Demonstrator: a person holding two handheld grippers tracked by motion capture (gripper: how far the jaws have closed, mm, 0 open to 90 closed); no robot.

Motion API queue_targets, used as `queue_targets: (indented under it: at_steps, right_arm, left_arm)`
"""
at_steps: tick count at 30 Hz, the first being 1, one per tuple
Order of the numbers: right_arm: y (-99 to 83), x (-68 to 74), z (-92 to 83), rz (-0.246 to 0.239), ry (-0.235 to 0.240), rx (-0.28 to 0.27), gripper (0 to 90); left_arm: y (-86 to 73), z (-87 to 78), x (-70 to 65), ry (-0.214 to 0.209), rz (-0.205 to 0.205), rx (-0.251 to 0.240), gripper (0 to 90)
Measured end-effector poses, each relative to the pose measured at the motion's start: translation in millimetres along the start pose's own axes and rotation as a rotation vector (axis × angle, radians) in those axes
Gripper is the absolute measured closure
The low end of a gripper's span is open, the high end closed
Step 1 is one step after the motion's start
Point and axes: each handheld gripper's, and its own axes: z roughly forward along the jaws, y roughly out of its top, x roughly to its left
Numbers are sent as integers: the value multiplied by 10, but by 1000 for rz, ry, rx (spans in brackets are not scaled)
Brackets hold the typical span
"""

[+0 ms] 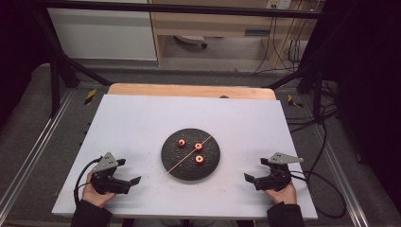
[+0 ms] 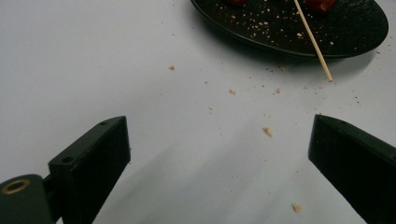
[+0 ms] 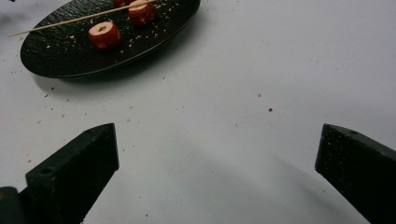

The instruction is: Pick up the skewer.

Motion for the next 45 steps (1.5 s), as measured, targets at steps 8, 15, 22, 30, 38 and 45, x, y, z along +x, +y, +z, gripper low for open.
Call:
queue_targets:
  at_steps: [8, 15, 22, 30, 38, 45]
  right_arm:
    - [5, -5, -7, -3, -1, -4, 4]
    - [7, -5, -8, -5, -2, 0, 5]
    - [9, -5, -15, -5, 0, 1, 5]
    - [7, 0, -4, -2, 0, 8, 5]
    - [14, -3, -15, -4, 0, 5, 5]
    - [17, 0, -12, 0, 0, 8, 5]
  left_arm:
    - [56, 6, -50, 0, 9, -1, 54]
    - [93, 44, -96, -4, 12, 7, 56]
    - [143, 76, -140, -9, 18, 16, 58]
    - [259, 89, -197, -2, 27, 21, 62]
    - [412, 145, -290, 4, 46, 45, 66]
    - [555, 242, -381, 0, 70, 73, 73]
